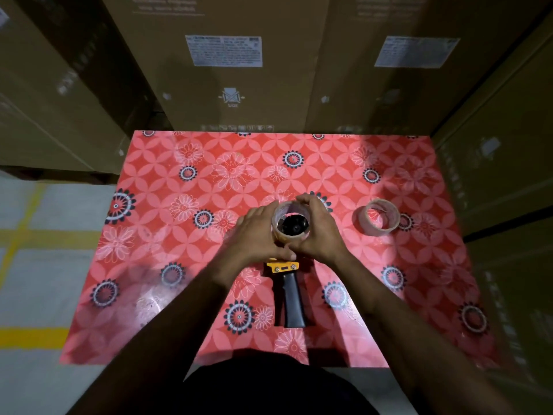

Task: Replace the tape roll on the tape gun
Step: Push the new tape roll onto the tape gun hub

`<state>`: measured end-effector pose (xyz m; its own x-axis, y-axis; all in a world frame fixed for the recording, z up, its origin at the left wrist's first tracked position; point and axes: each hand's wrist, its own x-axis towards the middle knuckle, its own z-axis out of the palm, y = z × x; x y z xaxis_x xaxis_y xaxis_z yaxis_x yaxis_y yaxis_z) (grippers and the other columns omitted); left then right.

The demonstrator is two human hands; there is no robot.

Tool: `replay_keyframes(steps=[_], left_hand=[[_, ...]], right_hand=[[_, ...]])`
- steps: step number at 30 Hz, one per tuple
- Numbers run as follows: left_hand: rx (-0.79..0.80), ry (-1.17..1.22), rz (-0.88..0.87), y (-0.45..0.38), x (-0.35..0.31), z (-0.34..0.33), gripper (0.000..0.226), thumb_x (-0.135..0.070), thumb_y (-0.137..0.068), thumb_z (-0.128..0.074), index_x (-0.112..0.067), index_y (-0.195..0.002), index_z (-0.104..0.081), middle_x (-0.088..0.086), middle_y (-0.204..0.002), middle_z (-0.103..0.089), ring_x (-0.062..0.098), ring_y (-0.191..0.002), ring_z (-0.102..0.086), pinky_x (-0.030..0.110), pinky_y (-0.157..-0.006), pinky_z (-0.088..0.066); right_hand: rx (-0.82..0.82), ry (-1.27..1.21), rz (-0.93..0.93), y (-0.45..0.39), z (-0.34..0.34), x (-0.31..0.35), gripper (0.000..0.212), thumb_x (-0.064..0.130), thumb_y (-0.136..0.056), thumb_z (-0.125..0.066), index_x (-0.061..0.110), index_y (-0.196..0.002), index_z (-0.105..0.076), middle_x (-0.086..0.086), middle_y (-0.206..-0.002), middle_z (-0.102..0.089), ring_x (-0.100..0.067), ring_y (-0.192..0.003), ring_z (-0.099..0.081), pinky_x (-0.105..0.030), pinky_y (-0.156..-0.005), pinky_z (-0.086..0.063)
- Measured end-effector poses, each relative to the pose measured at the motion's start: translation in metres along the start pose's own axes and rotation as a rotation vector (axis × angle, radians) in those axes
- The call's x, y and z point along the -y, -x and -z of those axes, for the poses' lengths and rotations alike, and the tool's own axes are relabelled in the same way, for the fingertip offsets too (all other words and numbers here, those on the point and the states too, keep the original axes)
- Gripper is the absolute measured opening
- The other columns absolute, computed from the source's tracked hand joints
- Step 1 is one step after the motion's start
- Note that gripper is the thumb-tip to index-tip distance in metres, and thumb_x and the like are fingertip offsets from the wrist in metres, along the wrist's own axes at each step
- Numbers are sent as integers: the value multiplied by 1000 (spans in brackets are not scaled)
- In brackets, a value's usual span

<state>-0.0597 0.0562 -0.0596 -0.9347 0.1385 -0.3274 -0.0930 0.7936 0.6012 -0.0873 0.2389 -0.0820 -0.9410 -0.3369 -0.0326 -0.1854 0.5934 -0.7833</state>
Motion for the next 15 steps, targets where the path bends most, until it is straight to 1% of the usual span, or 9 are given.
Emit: replay_keyframes(steps=[2, 4, 7, 9, 10, 12, 14, 15], left_hand=[[-33, -3, 21, -8, 5, -6, 124, -61, -53, -89, -29, -155, -26, -2, -153, -46, 23, -142, -37, 49, -116, -31], [-30, 38, 10, -12, 9, -8, 120, -62, -51, -88, -32, -152, -31, -4, -148, -51, 21, -137, -42, 50, -111, -39], [-17, 144, 9, -16, 16, -12, 116, -61, -50, -88, -34, -150, -36, -5, -145, -55, 17, -131, -50, 49, -108, -44], [-25, 241, 14, -16, 21, -13, 108, -62, -49, -87, -41, -144, -39, -11, -138, -60, 12, -125, -57, 48, -105, -49], [-35, 282, 11, -15, 21, -14, 102, -60, -51, -88, -44, -140, -42, -15, -134, -62, 9, -121, -59, 47, -103, -50], [-62, 341, -6, -15, 21, -16, 93, -50, -57, -91, -46, -138, -46, -19, -129, -63, 6, -119, -60, 47, -104, -50], [-80, 370, -21, -15, 20, -18, 89, -43, -61, -93, -45, -138, -48, -18, -131, -62, 5, -121, -59, 46, -106, -49], [-85, 367, -26, -15, 20, -19, 88, -46, -61, -93, -48, -137, -48, -18, -132, -62, 5, -122, -58, 46, -105, -49]], right_hand=[[-2, -15, 6, -1, -2, -3, 94, 31, -62, -91, 12, -141, -43, -5, -136, -53, -19, -124, -52, -21, -97, -40], [-2, -29, 8, -1, -3, -4, 94, 35, -64, -90, 11, -141, -43, -5, -137, -53, -18, -123, -53, -20, -97, -38], [-10, -64, 2, 1, -3, -6, 95, 36, -63, -91, 11, -140, -42, 0, -134, -53, -15, -119, -55, -21, -95, -42], [-18, -92, -3, 3, -3, -11, 96, 37, -62, -93, 13, -139, -42, 4, -133, -53, -15, -118, -58, -23, -95, -45], [-25, -103, -9, 4, -4, -14, 97, 39, -61, -94, 15, -139, -42, 2, -133, -54, -16, -117, -59, -24, -94, -47], [-43, -130, -25, 5, -5, -20, 96, 41, -60, -94, 16, -137, -43, -1, -132, -54, -15, -116, -59, -19, -92, -48], [-65, -137, -38, 6, -5, -24, 94, 40, -61, -94, 15, -138, -45, -2, -131, -53, -13, -117, -57, -17, -93, -47], [-75, -137, -43, 7, -6, -25, 94, 39, -62, -94, 15, -139, -45, -2, -132, -52, -12, -119, -55, -19, -95, -47]])
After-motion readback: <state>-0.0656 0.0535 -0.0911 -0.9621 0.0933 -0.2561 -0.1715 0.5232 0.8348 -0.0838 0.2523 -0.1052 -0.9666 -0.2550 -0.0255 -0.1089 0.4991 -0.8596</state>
